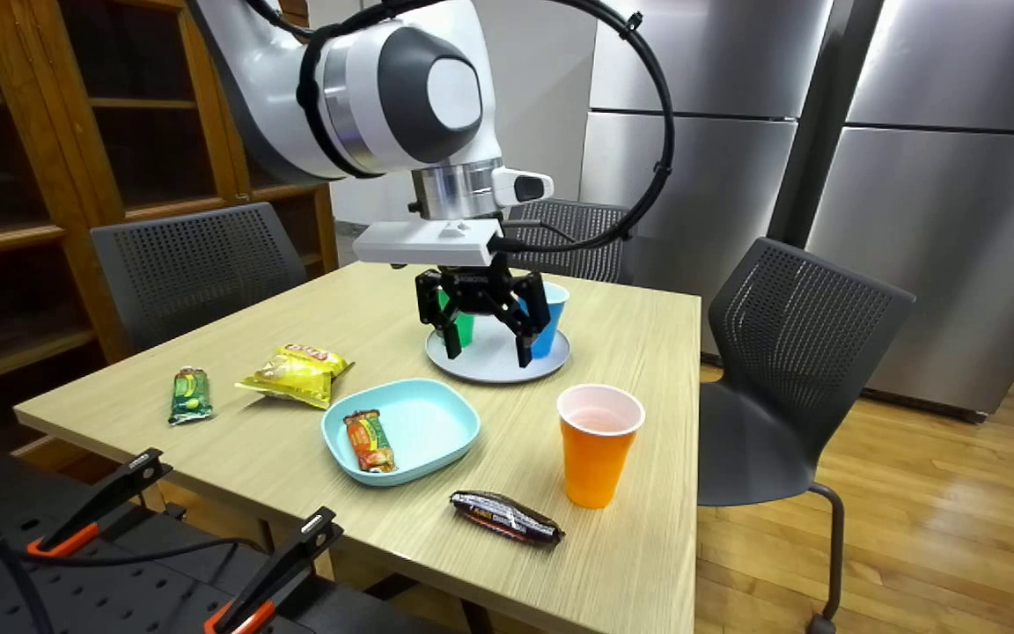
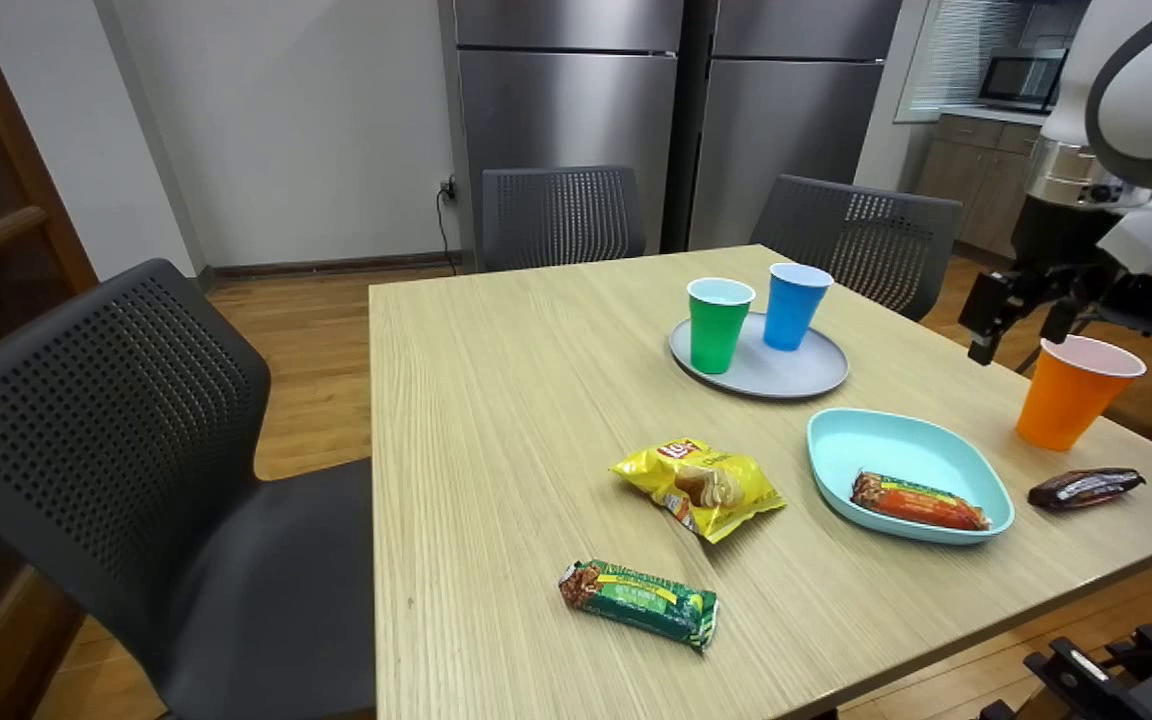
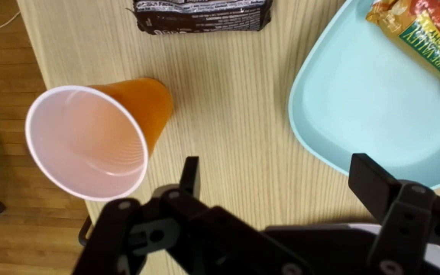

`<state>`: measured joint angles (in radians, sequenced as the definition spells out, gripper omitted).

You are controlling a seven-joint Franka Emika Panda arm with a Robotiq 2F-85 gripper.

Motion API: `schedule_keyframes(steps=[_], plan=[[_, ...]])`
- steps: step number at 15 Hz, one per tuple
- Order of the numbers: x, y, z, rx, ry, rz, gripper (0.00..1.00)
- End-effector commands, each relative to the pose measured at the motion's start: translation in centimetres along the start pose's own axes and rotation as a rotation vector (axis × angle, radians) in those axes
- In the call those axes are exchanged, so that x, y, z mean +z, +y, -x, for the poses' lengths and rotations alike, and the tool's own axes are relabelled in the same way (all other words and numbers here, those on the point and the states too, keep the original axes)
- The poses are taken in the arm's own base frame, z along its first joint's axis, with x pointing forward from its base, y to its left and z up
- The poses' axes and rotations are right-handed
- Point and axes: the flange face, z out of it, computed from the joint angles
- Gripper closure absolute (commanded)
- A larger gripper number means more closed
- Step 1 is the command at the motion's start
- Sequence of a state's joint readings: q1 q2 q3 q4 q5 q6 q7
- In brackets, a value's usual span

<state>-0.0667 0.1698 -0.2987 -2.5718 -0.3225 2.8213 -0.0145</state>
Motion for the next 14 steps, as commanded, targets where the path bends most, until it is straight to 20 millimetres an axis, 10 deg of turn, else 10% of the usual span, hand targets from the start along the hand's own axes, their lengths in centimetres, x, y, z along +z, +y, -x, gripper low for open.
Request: schedule_keyframes(steps=[1, 14], plan=[[-1.5, 2.8, -0.5, 0.003, 0.013, -0.008, 0.0], [0.3, 9.2, -2.2, -0.042, 0.016, -0.077, 0.0]])
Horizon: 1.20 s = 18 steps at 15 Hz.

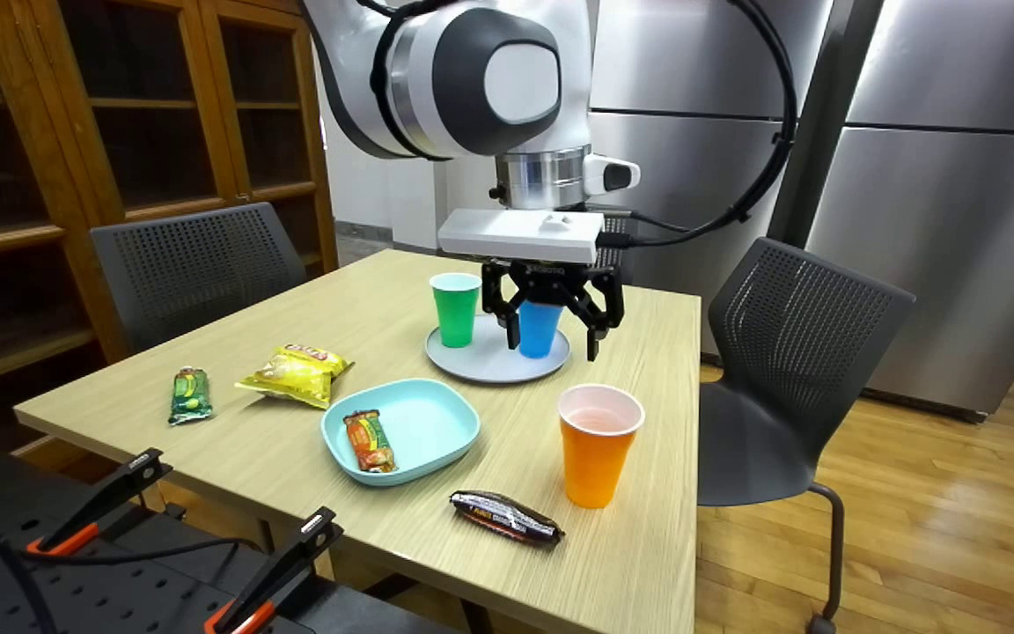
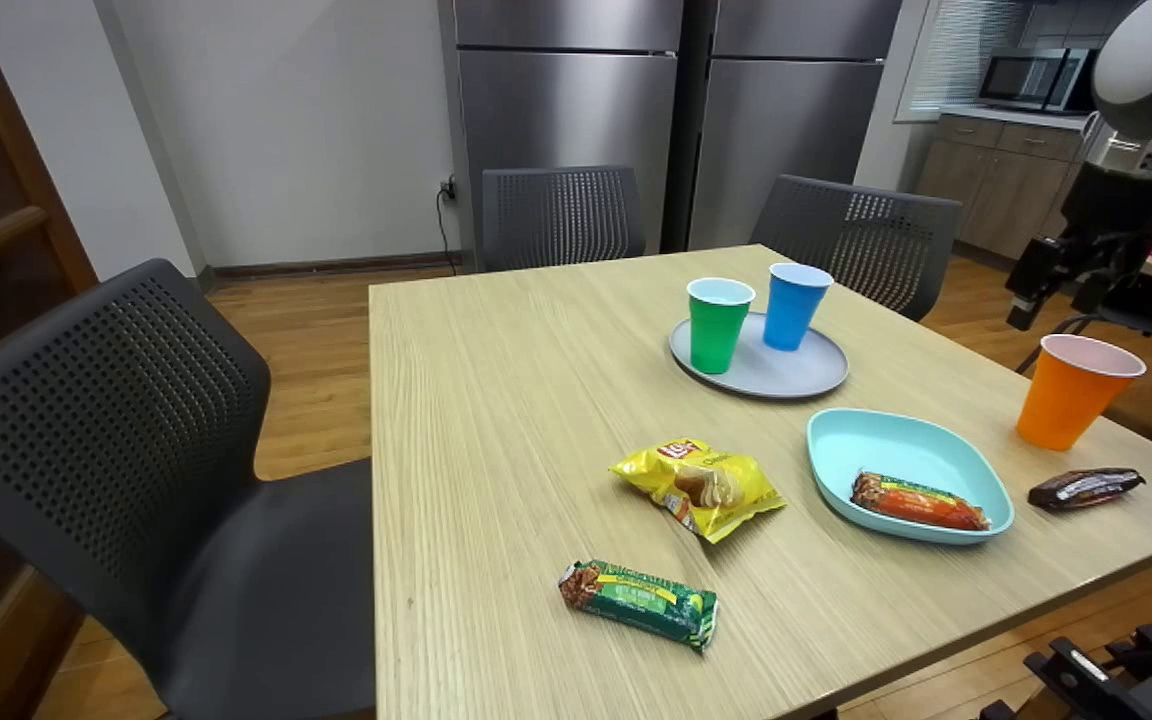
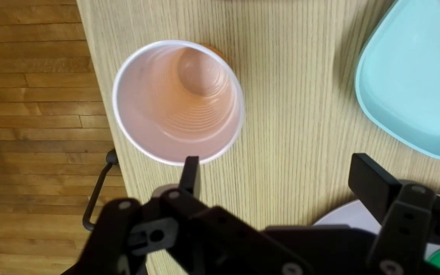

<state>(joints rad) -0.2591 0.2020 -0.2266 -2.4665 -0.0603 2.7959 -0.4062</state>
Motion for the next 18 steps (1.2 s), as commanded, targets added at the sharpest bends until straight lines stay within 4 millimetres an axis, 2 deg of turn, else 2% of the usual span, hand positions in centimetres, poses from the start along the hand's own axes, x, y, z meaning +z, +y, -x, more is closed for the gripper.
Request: schedule_keyframes(steps=[1, 9, 12, 15, 16, 17, 18], plan=[[1.0, 1.5, -1.1, -0.024, -0.036, -0.023, 0.0], [5.6, 1.5, -1.2, -0.05, -0.138, -0.033, 0.0], [6.7, 1.4, -1.1, -0.057, -0.157, -0.037, 0.0], [7.0, 1.3, -1.0, -0.071, -0.152, -0.03, 0.0], [7.1, 1.3, -1.0, -0.076, -0.147, -0.029, 0.25], [7.1, 1.3, -0.9, -0.082, -0.145, -0.027, 0.26], [7.1, 1.1, -1.0, -0.084, -0.145, -0.026, 0.34]])
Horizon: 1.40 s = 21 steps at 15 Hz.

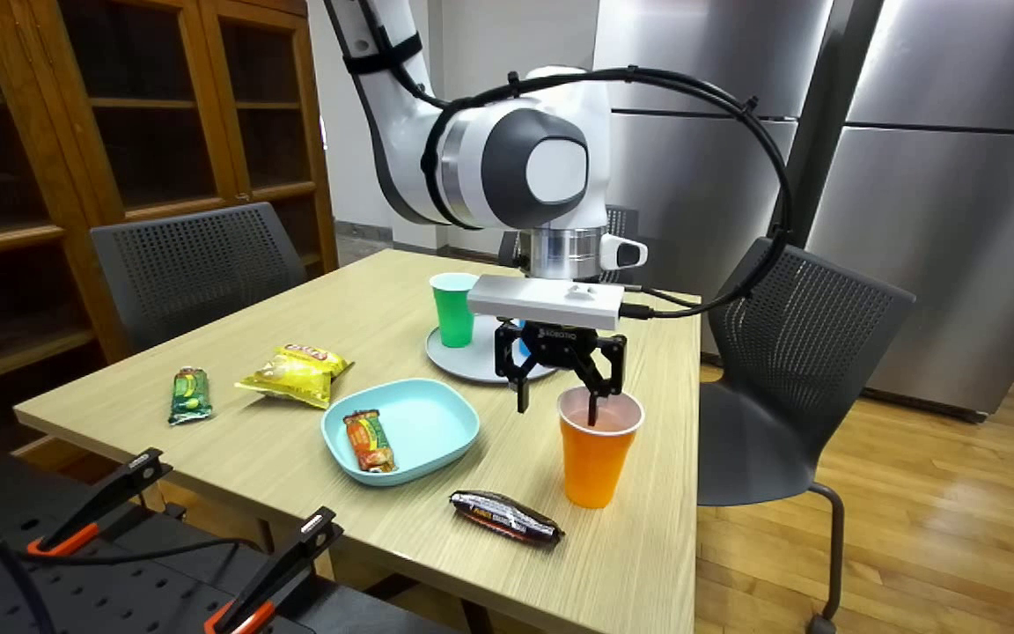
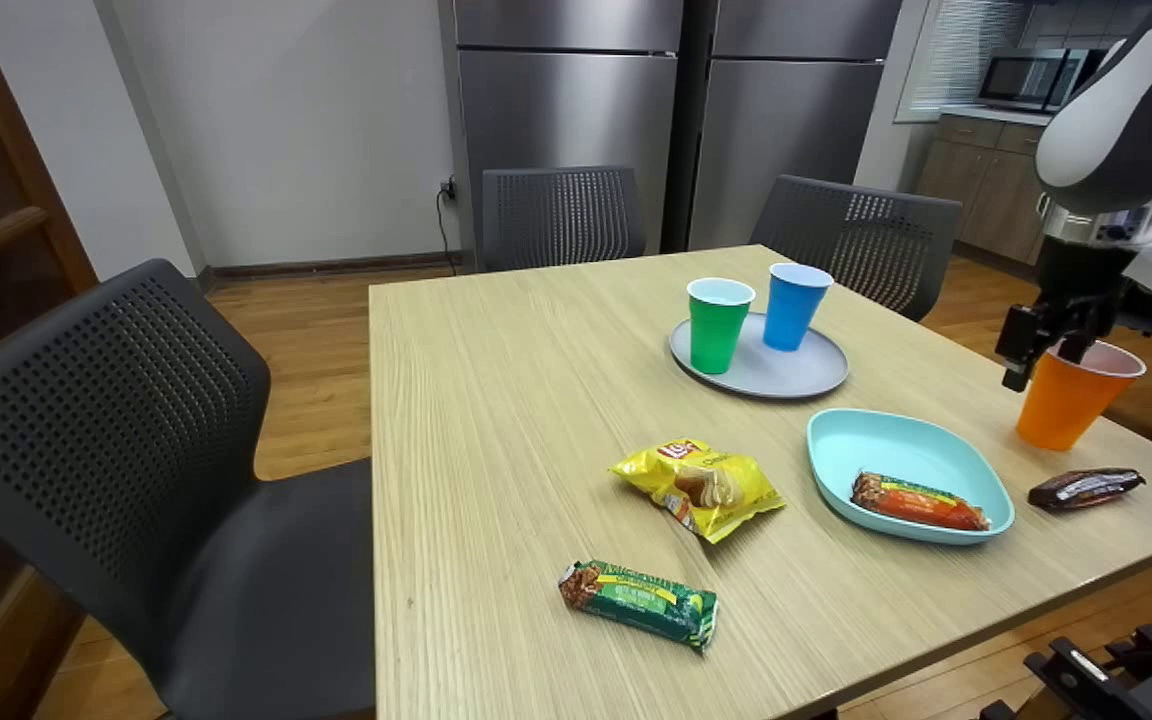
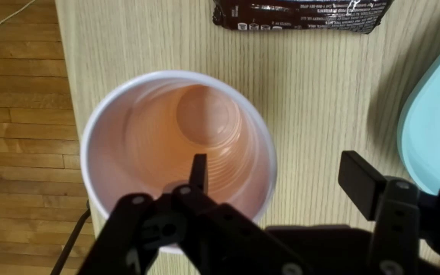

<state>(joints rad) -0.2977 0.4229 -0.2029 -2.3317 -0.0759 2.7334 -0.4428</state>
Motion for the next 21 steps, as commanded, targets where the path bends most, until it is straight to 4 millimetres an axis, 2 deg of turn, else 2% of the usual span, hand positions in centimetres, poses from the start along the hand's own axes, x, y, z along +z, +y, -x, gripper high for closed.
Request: schedule_keyframes(steps=[1, 8, 10, 14, 21], plan=[[-0.3, 0.1, -0.4, -0.033, 0.006, 0.003, 0.42], [0.1, -0.4, -0.5, -0.044, 0.007, -0.005, 0.97], [0.1, -0.5, -0.5, -0.043, 0.007, -0.005, 1.0], [-0.7, -0.9, -0.5, -0.059, 0.018, -0.001, 0.99], [-3.1, -6.2, -3.2, -0.284, 0.042, 0.081, 0.99]])
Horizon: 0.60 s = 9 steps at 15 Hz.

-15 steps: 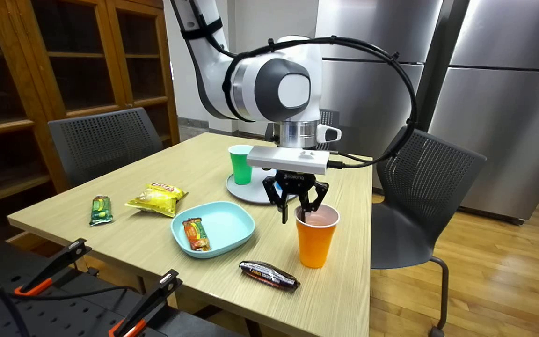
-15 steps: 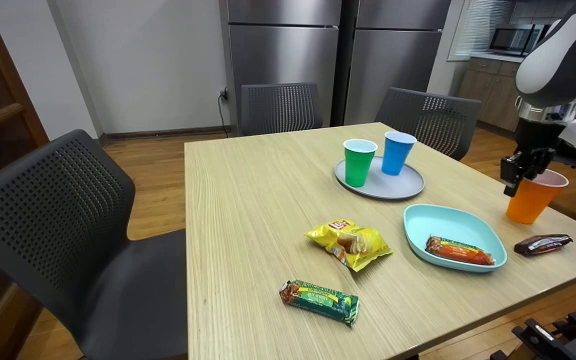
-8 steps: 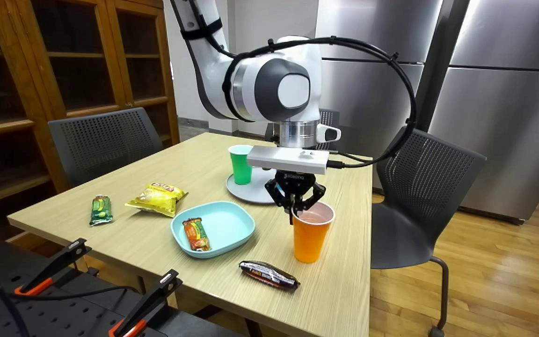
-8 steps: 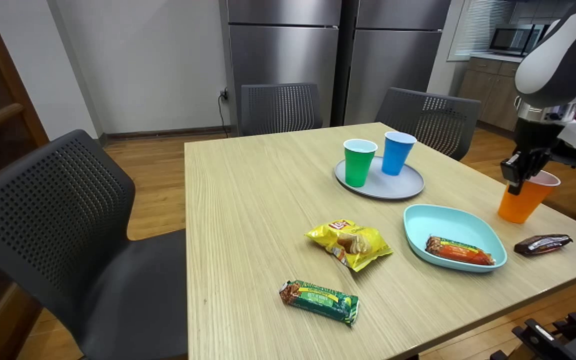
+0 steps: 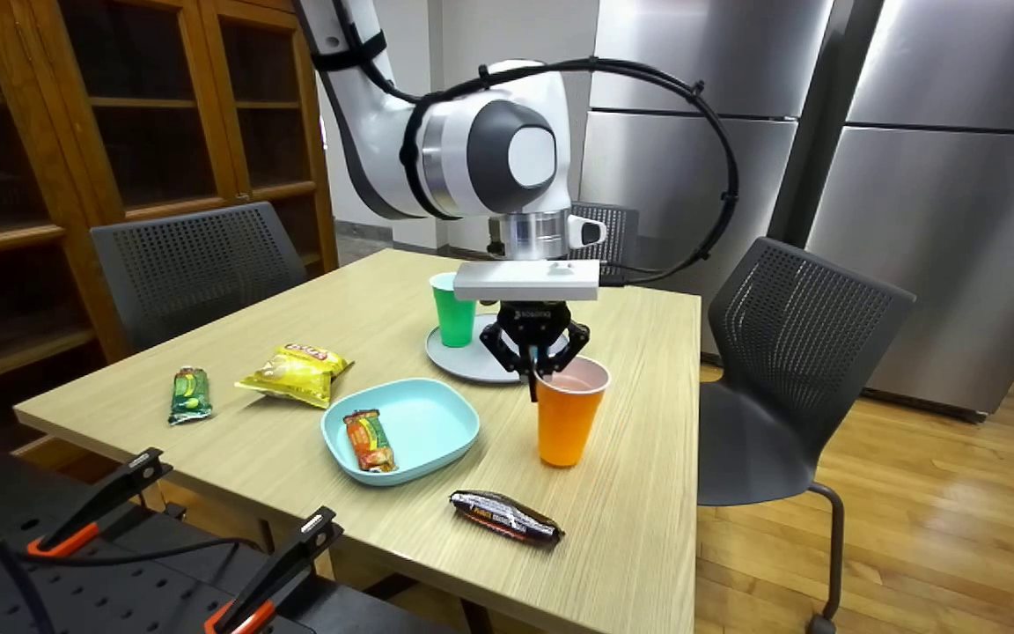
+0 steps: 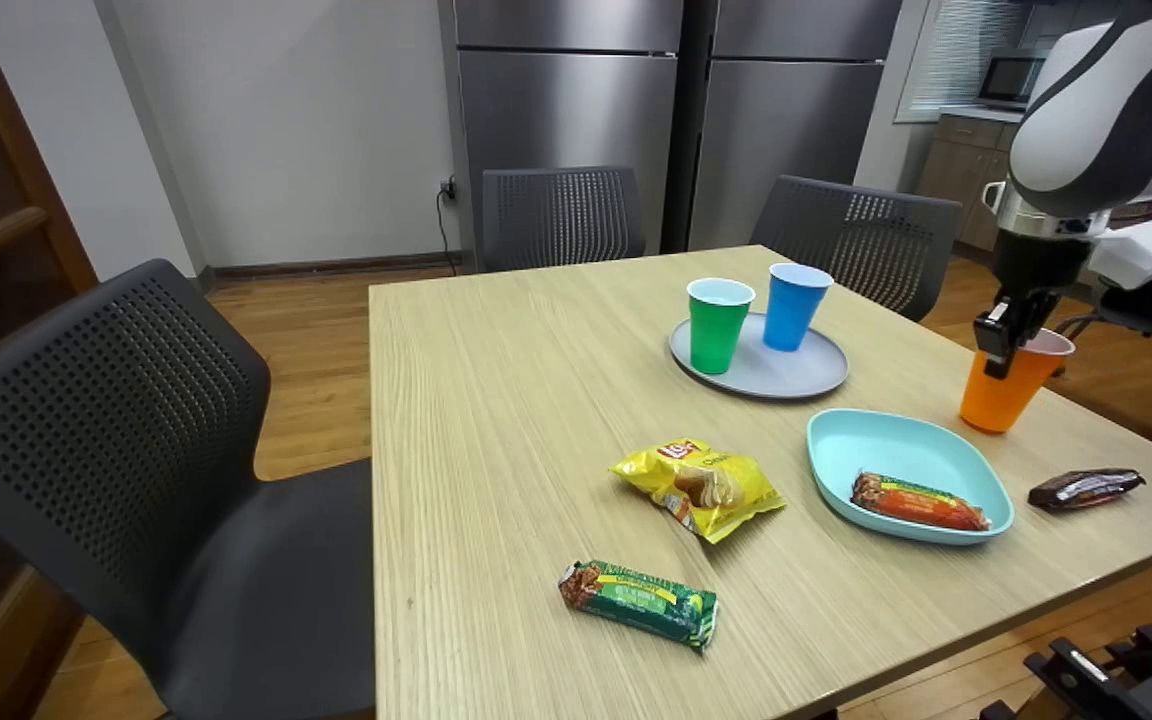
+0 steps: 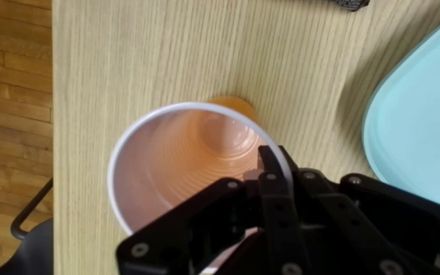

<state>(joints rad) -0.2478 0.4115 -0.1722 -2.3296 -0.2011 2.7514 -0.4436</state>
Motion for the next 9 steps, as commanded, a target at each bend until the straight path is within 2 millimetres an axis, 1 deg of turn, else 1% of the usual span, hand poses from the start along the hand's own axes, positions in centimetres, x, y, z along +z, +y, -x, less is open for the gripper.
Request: schedule_keyframes(steps=[1, 5, 9], plan=[[-2.5, -2.6, -1.7, -0.125, 0.023, 0.04, 0.99], [-4.6, -5.2, -3.7, -0.251, 0.057, 0.079, 0.99], [-6.8, -6.7, -5.1, -0.328, 0.099, 0.087, 0.99]])
